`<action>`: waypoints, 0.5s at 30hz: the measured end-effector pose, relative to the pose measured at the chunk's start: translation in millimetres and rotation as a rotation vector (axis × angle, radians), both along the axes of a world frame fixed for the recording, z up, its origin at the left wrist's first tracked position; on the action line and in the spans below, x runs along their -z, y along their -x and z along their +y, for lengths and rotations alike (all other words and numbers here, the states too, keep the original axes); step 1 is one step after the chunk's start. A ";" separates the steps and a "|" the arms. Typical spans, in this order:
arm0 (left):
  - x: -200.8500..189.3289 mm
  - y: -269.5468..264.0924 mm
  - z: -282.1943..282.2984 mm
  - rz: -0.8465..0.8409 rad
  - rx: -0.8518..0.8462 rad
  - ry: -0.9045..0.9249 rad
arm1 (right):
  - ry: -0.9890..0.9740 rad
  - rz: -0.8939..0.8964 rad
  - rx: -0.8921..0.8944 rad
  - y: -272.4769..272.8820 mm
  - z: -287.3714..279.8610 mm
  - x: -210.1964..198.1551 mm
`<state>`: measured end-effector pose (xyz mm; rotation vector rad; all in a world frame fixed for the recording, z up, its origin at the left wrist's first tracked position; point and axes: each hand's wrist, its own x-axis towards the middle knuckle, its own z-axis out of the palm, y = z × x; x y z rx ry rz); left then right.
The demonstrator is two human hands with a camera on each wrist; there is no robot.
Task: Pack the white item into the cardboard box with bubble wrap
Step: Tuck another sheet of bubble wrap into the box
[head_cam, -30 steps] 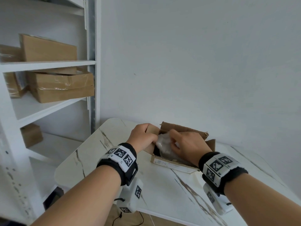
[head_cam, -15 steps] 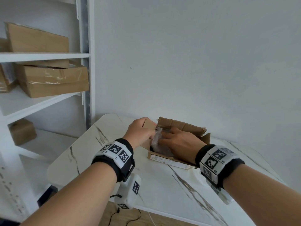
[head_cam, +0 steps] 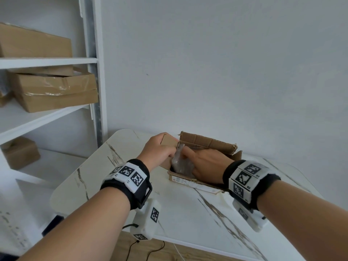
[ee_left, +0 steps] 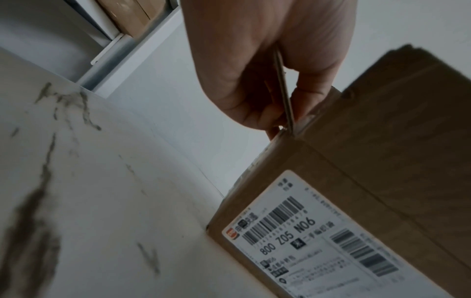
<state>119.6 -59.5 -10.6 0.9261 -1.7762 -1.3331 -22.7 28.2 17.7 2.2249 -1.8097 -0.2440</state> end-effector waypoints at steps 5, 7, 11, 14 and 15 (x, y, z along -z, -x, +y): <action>-0.7 0.1 -2.4 -0.036 0.018 0.004 | -0.002 -0.130 0.014 6.5 -3.0 2.7; 0.9 -0.7 -2.5 -0.028 0.007 -0.010 | 0.026 -0.155 -0.041 9.7 -2.9 5.1; 4.2 0.6 -2.3 0.008 -0.027 -0.015 | 0.114 -0.076 -0.074 14.6 -0.4 3.3; 3.9 -0.2 -1.1 0.022 -0.019 -0.031 | 0.160 -0.067 -0.053 17.1 1.1 4.1; 3.6 -0.4 -0.5 0.020 -0.010 -0.033 | 0.145 -0.059 -0.045 16.9 1.9 4.6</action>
